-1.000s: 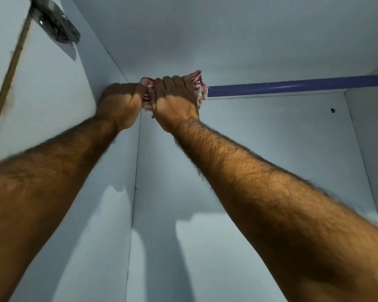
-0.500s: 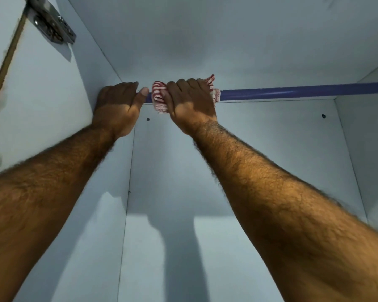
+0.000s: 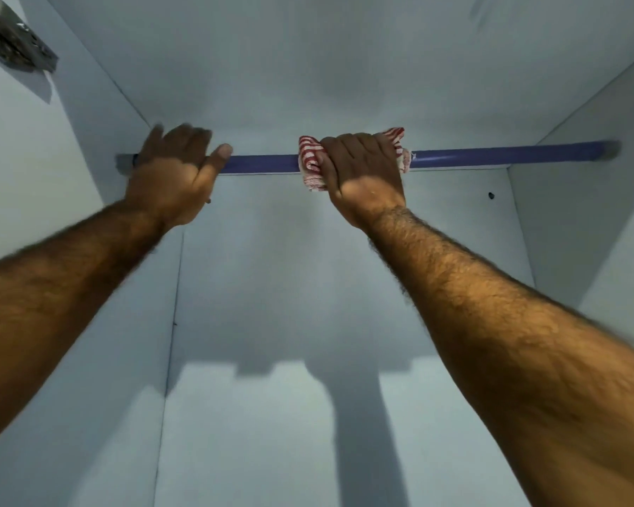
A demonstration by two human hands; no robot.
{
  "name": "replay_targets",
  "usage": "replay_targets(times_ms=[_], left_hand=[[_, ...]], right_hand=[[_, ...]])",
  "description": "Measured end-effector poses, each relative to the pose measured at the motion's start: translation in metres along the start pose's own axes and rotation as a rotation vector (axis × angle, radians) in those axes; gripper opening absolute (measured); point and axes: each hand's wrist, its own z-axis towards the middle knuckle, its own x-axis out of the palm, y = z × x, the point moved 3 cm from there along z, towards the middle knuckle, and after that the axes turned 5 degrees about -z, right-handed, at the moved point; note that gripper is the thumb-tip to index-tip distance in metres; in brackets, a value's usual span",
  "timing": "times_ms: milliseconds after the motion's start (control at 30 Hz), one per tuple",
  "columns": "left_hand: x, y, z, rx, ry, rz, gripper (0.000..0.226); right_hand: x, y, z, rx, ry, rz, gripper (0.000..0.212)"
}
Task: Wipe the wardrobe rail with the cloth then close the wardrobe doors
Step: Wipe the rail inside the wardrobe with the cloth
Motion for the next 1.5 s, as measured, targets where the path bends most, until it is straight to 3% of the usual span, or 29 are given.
replay_targets(times_ms=[167,300,467,800,1000,1167,1367,1500], left_hand=[[0.009,-0.101,0.032,-0.007,0.006,-0.291,0.072],[0.030,-0.139,0.034,0.076,0.011,-0.181,0.062],[0.042,-0.145,0.035,0.128,0.002,0.015,0.077],[0.051,-0.138,0.037,0.156,-0.093,0.004,0.071],[0.050,-0.139,0.031,0.149,-0.116,-0.014,0.082],[0.047,-0.138,0.032,0.159,-0.104,-0.034,0.080],[0.049,-0.131,0.032,0.162,-0.101,-0.038,0.087],[0.052,-0.129,0.032,0.150,-0.084,-0.032,0.095]], right_hand=[[-0.004,-0.005,0.000,-0.027,0.015,0.020,0.045],[-0.006,-0.028,-0.004,-0.021,0.023,0.010,0.041],[-0.007,-0.075,-0.016,0.005,0.005,-0.004,0.038],[-0.007,-0.221,-0.056,0.123,-0.037,-0.024,0.034],[-0.007,-0.278,-0.076,0.239,-0.101,-0.108,0.032],[-0.009,-0.284,-0.076,0.264,-0.116,-0.111,0.040],[0.002,-0.259,-0.085,0.343,-0.333,-0.148,0.036],[0.009,-0.226,-0.076,0.354,-0.317,-0.123,0.037]])
